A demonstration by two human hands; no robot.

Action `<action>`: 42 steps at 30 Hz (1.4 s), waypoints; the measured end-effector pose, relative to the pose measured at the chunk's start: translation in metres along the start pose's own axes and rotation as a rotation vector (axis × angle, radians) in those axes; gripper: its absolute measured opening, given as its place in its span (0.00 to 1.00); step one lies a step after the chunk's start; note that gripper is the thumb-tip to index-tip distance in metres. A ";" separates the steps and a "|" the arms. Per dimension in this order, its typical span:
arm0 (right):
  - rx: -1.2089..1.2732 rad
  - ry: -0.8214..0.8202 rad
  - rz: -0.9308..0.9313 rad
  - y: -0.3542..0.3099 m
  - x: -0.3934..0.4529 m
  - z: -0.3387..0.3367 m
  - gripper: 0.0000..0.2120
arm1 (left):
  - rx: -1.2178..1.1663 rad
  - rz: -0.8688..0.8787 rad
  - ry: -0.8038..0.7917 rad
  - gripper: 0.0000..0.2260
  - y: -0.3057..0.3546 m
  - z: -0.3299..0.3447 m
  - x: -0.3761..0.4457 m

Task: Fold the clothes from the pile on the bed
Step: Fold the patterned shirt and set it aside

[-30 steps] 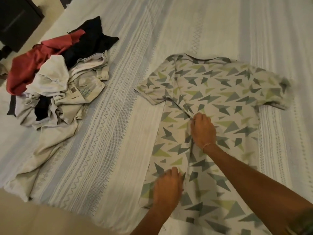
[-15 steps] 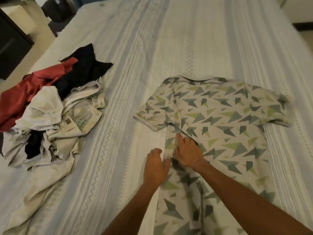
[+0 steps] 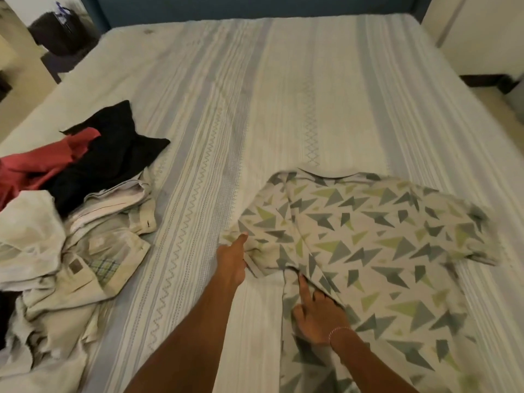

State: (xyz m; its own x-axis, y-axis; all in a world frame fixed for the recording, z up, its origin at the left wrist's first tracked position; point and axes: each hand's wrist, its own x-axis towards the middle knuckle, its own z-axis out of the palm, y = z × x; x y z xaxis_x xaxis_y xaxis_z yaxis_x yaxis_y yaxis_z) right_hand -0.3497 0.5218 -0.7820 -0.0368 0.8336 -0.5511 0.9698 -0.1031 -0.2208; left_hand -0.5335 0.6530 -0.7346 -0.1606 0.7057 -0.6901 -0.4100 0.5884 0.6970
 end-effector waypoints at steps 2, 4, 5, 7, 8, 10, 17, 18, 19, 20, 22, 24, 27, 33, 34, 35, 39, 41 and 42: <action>-0.004 -0.051 0.026 -0.002 -0.001 -0.004 0.36 | 0.105 0.026 0.006 0.15 0.006 0.016 -0.001; 0.072 -0.130 0.015 -0.002 -0.003 -0.014 0.41 | 0.235 0.133 0.006 0.13 0.018 0.037 -0.008; 0.166 -0.205 0.001 0.001 -0.008 -0.027 0.46 | 0.274 0.199 -0.008 0.13 0.024 0.049 -0.012; 0.469 -0.345 -0.035 0.007 -0.024 -0.064 0.48 | 0.312 0.314 -0.074 0.09 0.036 0.073 -0.020; 0.667 -0.368 -0.055 0.009 -0.035 -0.084 0.40 | 0.342 0.353 -0.109 0.06 0.041 0.086 -0.025; 0.977 -0.171 -0.026 0.022 -0.043 -0.117 0.17 | 0.408 0.410 -0.190 0.04 0.047 0.119 -0.030; 1.880 0.177 0.083 0.099 0.044 -0.184 0.34 | 0.680 0.461 -0.583 0.11 0.020 0.208 -0.043; 1.857 0.153 0.160 0.106 0.055 -0.182 0.32 | 0.767 0.566 -0.540 0.11 0.013 0.203 -0.040; 1.819 0.162 0.242 0.115 0.067 -0.176 0.27 | 0.858 0.667 -0.467 0.11 0.005 0.197 -0.031; 1.786 0.202 0.312 0.123 0.075 -0.169 0.22 | 0.939 0.740 -0.396 0.11 -0.001 0.187 -0.021; 1.781 0.262 0.375 0.138 0.089 -0.153 0.15 | 1.142 0.793 -0.314 0.14 -0.014 0.169 0.004; 1.757 0.265 0.376 0.145 0.095 -0.144 0.14 | 1.358 0.785 -0.264 0.21 -0.025 0.154 0.027; 1.687 0.265 0.358 0.146 0.097 -0.146 0.12 | 1.456 0.797 -0.194 0.26 -0.031 0.143 0.055; 1.659 0.383 0.258 0.161 0.093 -0.158 0.12 | 1.646 0.827 -0.155 0.33 -0.023 0.153 0.092; 1.552 0.368 0.302 0.162 0.092 -0.155 0.12 | 1.679 0.818 -0.121 0.33 -0.024 0.160 0.095; 1.474 0.346 0.340 0.161 0.091 -0.154 0.12 | 1.709 0.825 -0.068 0.33 -0.024 0.166 0.096; 1.356 0.297 0.347 0.159 0.092 -0.155 0.24 | 1.725 0.904 0.010 0.31 -0.030 0.189 0.093; 1.383 0.242 0.256 0.166 0.089 -0.154 0.30 | 1.667 0.931 -0.084 0.29 -0.033 0.192 0.101; 1.448 0.212 0.200 0.172 0.086 -0.153 0.33 | 1.644 0.949 -0.106 0.30 -0.033 0.189 0.106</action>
State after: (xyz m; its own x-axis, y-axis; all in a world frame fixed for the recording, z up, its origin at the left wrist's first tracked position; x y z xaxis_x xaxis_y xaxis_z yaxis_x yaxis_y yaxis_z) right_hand -0.1488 0.6588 -0.7442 0.2249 0.7892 -0.5714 -0.1304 -0.5568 -0.8204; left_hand -0.3673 0.7832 -0.7936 0.2863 0.9567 -0.0530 0.9188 -0.2585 0.2984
